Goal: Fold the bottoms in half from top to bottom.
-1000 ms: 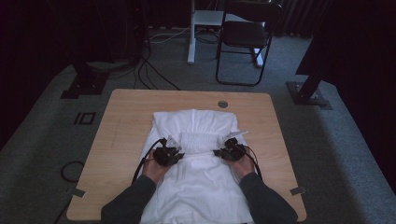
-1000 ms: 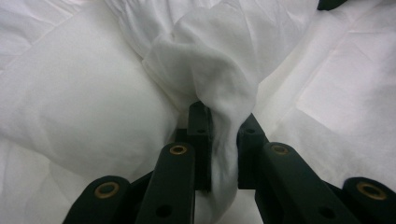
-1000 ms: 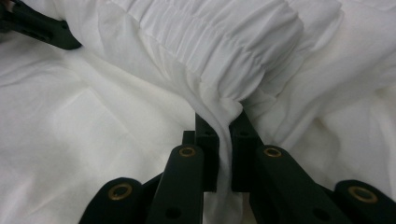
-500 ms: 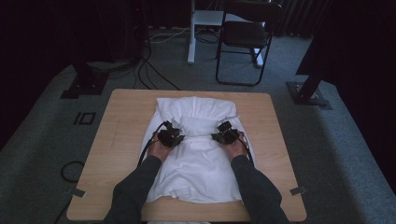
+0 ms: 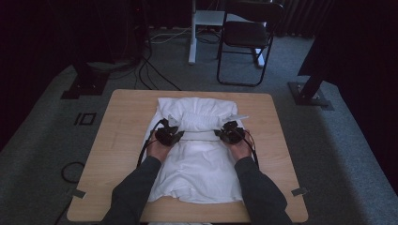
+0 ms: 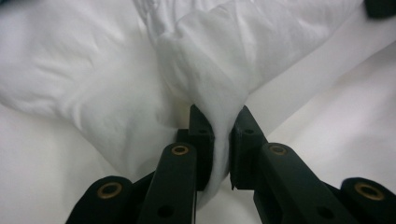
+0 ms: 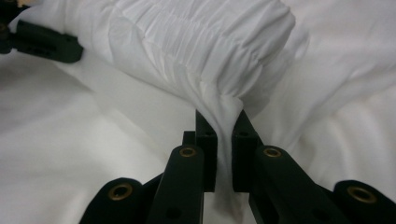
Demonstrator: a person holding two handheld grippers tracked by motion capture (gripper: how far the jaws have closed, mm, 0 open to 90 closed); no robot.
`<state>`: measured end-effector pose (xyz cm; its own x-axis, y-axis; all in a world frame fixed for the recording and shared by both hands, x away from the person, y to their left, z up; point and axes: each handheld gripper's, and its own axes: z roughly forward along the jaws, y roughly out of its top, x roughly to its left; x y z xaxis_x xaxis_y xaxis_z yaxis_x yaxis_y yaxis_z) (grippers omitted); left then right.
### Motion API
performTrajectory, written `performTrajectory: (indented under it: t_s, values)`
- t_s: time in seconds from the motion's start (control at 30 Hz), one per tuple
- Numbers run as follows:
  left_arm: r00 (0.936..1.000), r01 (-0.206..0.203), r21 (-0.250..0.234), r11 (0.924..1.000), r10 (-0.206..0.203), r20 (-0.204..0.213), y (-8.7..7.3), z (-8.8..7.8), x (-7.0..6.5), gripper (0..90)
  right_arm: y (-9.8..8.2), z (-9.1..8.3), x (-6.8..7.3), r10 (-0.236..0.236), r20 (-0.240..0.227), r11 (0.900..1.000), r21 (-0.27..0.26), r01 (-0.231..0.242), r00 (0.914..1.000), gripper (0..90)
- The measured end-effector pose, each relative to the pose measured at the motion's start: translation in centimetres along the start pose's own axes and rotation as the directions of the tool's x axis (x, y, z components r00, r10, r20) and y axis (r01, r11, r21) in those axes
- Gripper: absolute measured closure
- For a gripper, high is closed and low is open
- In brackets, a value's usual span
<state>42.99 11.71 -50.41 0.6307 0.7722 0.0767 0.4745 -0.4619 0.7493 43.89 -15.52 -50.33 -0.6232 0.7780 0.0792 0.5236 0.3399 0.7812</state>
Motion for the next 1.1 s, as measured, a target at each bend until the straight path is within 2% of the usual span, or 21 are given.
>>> performTrajectory:
  t_s: [0.03,0.07,0.1,0.13,0.17,0.27,0.33,0.4,0.47,0.53,0.63,0.67,0.7,0.77,0.8,0.83,0.9,0.93,1.0,1.07,1.1]
  values:
    - [0.9999,0.006,-0.03,0.9995,-0.006,0.013,0.5,-1.0,-0.1,82.0,0.0,0.0,0.0,0.0,0.0,1.0,0.0,0.0,1.0,85.3]
    - [0.9989,0.022,-0.087,0.9959,-0.018,0.043,1.5,-3.2,-0.3,81.9,0.8,-2.2,0.8,-0.045,0.009,0.998,-0.044,0.045,0.999,85.4]
    - [0.9989,0.022,-0.087,0.9959,-0.018,0.043,1.5,-3.2,-0.3,81.9,0.8,-2.2,0.8,-0.045,0.009,0.998,-0.044,0.045,0.999,85.4]
    - [0.9965,0.042,-0.148,0.9882,-0.031,0.078,2.2,-5.4,-0.7,81.9,1.5,-4.5,1.5,-0.069,0.01,0.993,-0.091,0.069,0.9976,85.4]
    - [0.9965,0.042,-0.148,0.9882,-0.031,0.078,2.2,-5.4,-0.7,81.9,1.5,-4.5,1.5,-0.069,0.01,0.993,-0.091,0.069,0.9976,85.4]
    - [0.9936,0.039,-0.211,0.9767,-0.015,0.112,2.4,-8.3,-1.7,81.9,1.9,-8.5,3.1,-0.125,0.009,0.979,-0.161,0.125,0.9921,85.3]
    - [0.989,0.026,-0.207,0.978,0.006,0.148,1.3,-9.7,-2.8,81.7,1.4,-9.6,3.9,-0.157,0.008,0.976,-0.153,0.157,0.9875,85.3]
    - [0.9867,0.027,-0.194,0.9806,0.005,0.162,0.7,-9.8,-3.2,81.5,0.8,-9.8,4.2,-0.166,0.0,0.976,-0.141,0.165,0.9861,85.3]
    - [0.9804,0.024,-0.154,0.9878,0.006,0.197,-1.8,-9.3,-4.3,81.3,-1.4,-9.8,4.8,-0.17,-0.038,0.981,-0.106,0.166,0.9847,85.3]
    - [0.9788,0.019,-0.132,0.9911,0.008,0.205,-2.7,-8.9,-4.6,81.2,-2.4,-9.5,5.0,-0.165,-0.05,0.983,-0.085,0.16,0.9851,85.3]
    - [0.9756,0.01,-0.034,0.9994,-0.002,0.219,-5.7,-6.5,-5.3,80.2,-5.3,-7.5,5.4,-0.16,-0.079,0.987,0.004,0.161,0.984,85.3]
    - [0.9747,0.021,0.003,0.9998,-0.021,0.222,-6.6,-5.6,-5.4,79.5,-6.9,-5.8,5.3,-0.143,-0.096,0.987,0.062,0.149,0.9851,85.3]
    - [0.9749,0.017,0.031,0.9994,-0.023,0.221,-7.3,-4.8,-5.4,79.5,-6.9,-5.8,5.3,-0.143,-0.096,0.987,0.062,0.149,0.9851,85.3]
    - [0.9767,0.02,0.06,0.998,-0.032,0.212,-8.3,-3.6,-5.4,79.0,-8.0,-4.4,5.4,-0.131,-0.097,0.985,0.1,0.141,0.9867,85.3]
    - [0.9708,0.053,0.04,0.9978,-0.06,0.232,-8.7,-3.2,-5.2,78.2,-8.7,-3.2,5.4,-0.128,-0.086,0.981,0.134,0.139,0.9881,85.0]
    - [0.9708,0.053,0.04,0.9978,-0.06,0.232,-8.7,-3.2,-5.2,76.6,-8.7,-3.2,5.4,-0.128,-0.086,0.981,0.134,0.139,0.9881,85.0]
    - [0.9631,0.064,0.061,0.9961,-0.077,0.258,-8.3,-3.5,-5.2,72.3,-8.8,-2.9,5.1,-0.098,-0.097,0.985,0.135,0.11,0.9905,83.2]
    - [0.9636,0.063,0.064,0.996,-0.077,0.256,-8.2,-3.7,-5.2,62.2,-8.6,-3.0,4.9,-0.065,-0.109,0.986,0.145,0.081,0.9919,72.3]
    - [0.9674,0.062,0.049,0.9968,-0.073,0.243,-7.8,-4.5,-5.3,53.5,-8.4,-3.3,4.8,-0.049,-0.133,0.986,0.151,0.07,0.9898,55.4]
    - [0.9785,0.047,0.009,0.9988,-0.048,0.201,-7.1,-5.8,-5.2,49.0,-8.2,-4.1,4.9,-0.068,-0.126,0.988,0.128,0.084,0.9897,47.5]
    - [0.9805,0.041,-0.004,0.9991,-0.04,0.192,-6.8,-6.3,-5.1,48.6,-7.9,-5.0,4.9,-0.066,-0.127,0.992,0.103,0.079,0.9897,46.0]
